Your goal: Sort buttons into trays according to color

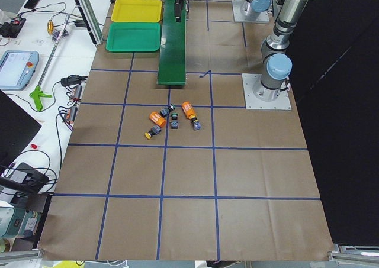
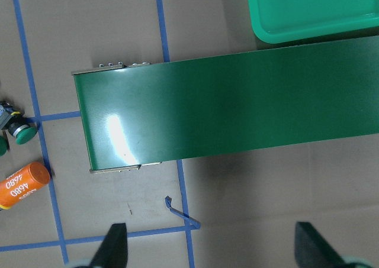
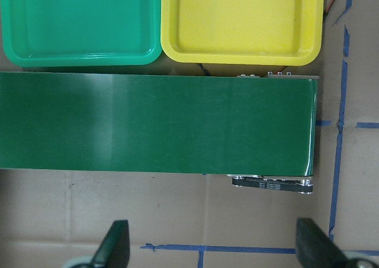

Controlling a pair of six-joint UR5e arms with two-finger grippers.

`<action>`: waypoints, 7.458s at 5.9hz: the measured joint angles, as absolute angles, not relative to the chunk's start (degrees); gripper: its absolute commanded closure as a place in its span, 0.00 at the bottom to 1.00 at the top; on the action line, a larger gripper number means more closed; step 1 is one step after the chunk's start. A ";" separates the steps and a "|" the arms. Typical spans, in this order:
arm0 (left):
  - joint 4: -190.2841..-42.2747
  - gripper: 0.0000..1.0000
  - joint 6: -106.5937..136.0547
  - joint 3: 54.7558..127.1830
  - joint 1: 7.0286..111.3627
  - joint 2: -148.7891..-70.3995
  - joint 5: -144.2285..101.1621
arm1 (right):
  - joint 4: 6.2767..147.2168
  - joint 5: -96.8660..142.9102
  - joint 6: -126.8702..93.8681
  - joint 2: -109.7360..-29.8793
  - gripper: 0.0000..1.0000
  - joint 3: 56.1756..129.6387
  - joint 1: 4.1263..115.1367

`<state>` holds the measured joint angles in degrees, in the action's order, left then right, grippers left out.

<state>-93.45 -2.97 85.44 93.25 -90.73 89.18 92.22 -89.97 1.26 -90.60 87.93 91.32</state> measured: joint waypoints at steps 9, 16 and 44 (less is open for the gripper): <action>-83.25 0.05 -59.57 96.92 72.07 -96.83 93.88 | 91.86 -89.47 1.94 -91.34 0.00 89.18 91.32; -55.39 0.12 -83.20 118.12 57.62 -103.92 90.71 | 91.78 -89.53 2.18 -91.41 0.00 89.39 91.32; -59.41 0.58 -104.84 117.52 48.32 -107.13 95.02 | 99.10 -87.37 79.03 -91.92 0.00 99.97 97.46</action>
